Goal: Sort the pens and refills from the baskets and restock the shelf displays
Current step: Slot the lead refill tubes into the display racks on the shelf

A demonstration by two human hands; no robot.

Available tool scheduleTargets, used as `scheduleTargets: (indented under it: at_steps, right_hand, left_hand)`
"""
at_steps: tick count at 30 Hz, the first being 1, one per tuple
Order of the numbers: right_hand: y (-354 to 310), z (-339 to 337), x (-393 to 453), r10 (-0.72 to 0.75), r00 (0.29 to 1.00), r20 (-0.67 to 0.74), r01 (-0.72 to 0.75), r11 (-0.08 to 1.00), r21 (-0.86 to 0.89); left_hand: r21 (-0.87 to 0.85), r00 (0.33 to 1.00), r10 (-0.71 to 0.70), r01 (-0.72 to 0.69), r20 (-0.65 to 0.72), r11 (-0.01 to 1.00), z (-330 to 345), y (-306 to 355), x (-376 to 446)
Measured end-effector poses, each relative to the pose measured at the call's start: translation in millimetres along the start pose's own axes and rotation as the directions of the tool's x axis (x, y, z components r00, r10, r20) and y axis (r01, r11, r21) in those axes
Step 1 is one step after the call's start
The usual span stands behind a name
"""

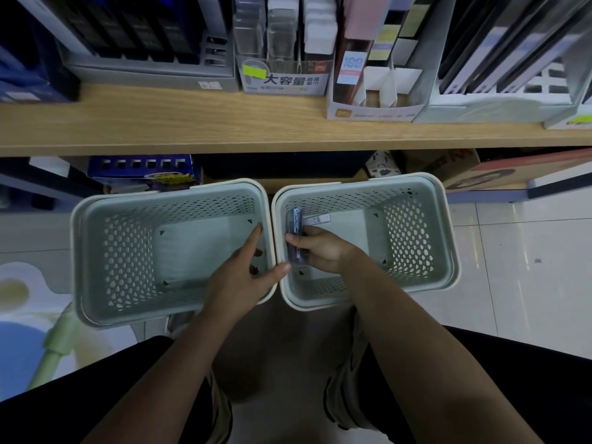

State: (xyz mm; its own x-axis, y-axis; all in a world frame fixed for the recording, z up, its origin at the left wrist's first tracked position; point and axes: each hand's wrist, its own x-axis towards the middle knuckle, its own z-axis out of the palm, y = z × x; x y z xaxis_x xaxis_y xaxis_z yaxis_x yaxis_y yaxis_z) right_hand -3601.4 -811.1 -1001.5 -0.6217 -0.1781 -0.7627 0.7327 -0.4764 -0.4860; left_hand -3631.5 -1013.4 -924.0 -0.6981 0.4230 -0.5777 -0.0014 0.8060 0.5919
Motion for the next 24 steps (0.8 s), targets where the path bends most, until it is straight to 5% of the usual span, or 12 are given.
scheduleTargets:
  at_steps: [8, 14, 19, 24]
  right_hand:
    - [-5.3, -5.3, -3.4, -0.039, 0.991, -0.126, 0.034, 0.999, -0.042]
    - [2.8, -10.3, 8.5, 0.058, 0.853, -0.518, 0.006, 0.993, 0.121]
    - [14.1, -1.8, 29.7, 0.100, 0.753, -0.651, 0.033, 0.982, 0.189]
    - [15.1, 4.3, 29.5, 0.074, 0.751, -0.656, 0.182, 0.932, 0.313]
  left_hand:
    - [-0.008, 1.000, -0.009, 0.009, 0.006, 1.000, -0.6, 2.5, -1.2]
    - [-0.007, 1.000, -0.005, 0.005, 0.008, 1.000, -0.4, 1.4, -1.1]
    - [-0.028, 1.000, -0.015, 0.015, 0.007, 0.999, -0.7, 2.0, -1.9]
    - [-0.028, 1.000, -0.012, 0.012, 0.014, 1.000, -0.5, 3.6, -1.6]
